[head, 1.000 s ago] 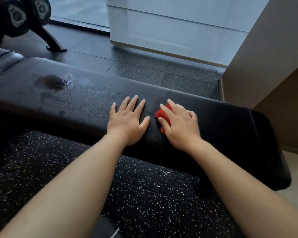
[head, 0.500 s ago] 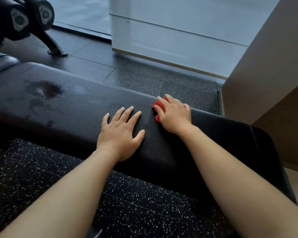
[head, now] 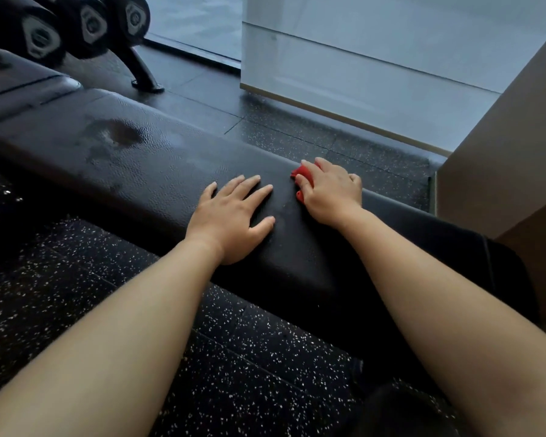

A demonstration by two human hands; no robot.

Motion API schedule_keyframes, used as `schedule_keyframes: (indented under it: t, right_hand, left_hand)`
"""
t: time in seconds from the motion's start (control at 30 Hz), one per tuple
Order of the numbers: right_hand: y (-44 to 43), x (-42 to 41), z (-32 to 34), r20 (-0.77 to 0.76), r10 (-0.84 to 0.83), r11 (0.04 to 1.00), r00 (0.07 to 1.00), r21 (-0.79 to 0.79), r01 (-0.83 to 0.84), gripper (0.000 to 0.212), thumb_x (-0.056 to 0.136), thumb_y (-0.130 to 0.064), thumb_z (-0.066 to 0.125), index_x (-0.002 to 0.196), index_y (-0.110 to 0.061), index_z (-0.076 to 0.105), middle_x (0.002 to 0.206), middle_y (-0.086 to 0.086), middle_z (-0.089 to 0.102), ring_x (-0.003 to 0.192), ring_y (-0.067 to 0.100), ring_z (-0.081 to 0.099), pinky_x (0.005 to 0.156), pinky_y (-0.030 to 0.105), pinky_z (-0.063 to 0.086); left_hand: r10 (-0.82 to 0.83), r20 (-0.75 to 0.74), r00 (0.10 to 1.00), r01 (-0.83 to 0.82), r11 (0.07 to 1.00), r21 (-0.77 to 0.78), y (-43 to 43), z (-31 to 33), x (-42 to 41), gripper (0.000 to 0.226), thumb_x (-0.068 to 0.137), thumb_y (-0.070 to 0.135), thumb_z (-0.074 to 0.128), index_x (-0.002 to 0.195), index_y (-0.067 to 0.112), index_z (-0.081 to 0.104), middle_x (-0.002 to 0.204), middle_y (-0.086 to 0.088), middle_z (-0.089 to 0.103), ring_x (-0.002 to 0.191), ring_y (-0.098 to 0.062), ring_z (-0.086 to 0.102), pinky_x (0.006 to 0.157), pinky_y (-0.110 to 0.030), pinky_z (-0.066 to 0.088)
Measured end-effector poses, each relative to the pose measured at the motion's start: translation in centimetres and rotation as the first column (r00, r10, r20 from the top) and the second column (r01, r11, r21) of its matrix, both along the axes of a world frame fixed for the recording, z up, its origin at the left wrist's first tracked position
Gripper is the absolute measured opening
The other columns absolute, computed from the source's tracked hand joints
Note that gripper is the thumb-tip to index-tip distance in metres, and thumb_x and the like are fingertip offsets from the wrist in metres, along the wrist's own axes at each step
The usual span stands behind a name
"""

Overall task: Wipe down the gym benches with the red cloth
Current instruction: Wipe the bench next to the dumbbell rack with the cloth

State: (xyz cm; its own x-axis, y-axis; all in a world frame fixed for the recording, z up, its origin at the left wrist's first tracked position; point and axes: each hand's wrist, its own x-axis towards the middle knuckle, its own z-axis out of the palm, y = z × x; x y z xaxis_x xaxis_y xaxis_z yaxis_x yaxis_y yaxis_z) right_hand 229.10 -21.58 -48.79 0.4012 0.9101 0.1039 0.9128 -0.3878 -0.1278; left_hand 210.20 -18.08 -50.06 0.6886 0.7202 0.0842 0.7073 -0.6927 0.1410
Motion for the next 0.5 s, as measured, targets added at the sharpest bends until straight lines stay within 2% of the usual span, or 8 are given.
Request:
schedule_keyframes:
  t: [0.13,0.27,0.37,0.5]
  right_hand:
    - [-4.8,-2.3,0.2,-0.015,0.095,0.995,0.995,-0.020,-0.096,0.049,0.098,-0.048,0.032,0.145,-0.036,0.031,0.157,-0.005,0.021,0.142,0.016,0.022,0.110,0.042,0.016]
    - [-8.9,-3.9,0.2,-0.027,0.156,0.987,0.987,-0.024,-0.157,0.049,0.098,-0.048,0.032,0.147,-0.039,0.027,0.158,-0.009,0.016,0.143,0.012,0.017,0.110,0.038,0.013]
    - [-7.8,-3.8,0.0,-0.026,0.112,0.993,0.993,-0.020,-0.112,0.049,0.098,-0.050,0.031,0.146,-0.039,0.028,0.158,-0.009,0.017,0.143,0.011,0.017,0.110,0.038,0.014]
    - [-3.2,-2.8,-0.2,-0.029,0.075,0.997,0.997,-0.018,-0.075,0.050,0.098,-0.051,0.029,0.146,-0.036,0.030,0.158,-0.005,0.020,0.143,0.015,0.019,0.112,0.042,0.013]
  left_hand:
    - [-0.001,-0.034,0.999,0.001,1.000,0.000,-0.5,-0.1,-0.2,0.063,0.092,0.058,0.026,0.150,0.036,0.011,0.159,0.010,0.005,0.146,-0.011,0.002,0.118,-0.041,0.004]
    - [0.006,-0.018,1.000,-0.006,1.000,-0.001,-0.5,-0.2,-0.2,0.065,0.090,0.063,0.019,0.150,0.037,0.011,0.159,0.011,0.006,0.146,-0.010,0.003,0.118,-0.040,0.004]
    - [0.018,0.010,1.000,-0.018,1.000,0.005,-0.4,-0.2,-0.2,0.076,0.077,0.064,0.013,0.149,0.038,0.016,0.158,0.013,0.011,0.146,-0.009,0.007,0.117,-0.039,0.006]
    - [0.024,0.012,1.000,-0.025,1.000,0.018,-0.1,0.0,0.0,0.076,0.075,0.064,0.016,0.147,0.040,0.019,0.157,0.013,0.015,0.145,-0.008,0.011,0.116,-0.038,0.010]
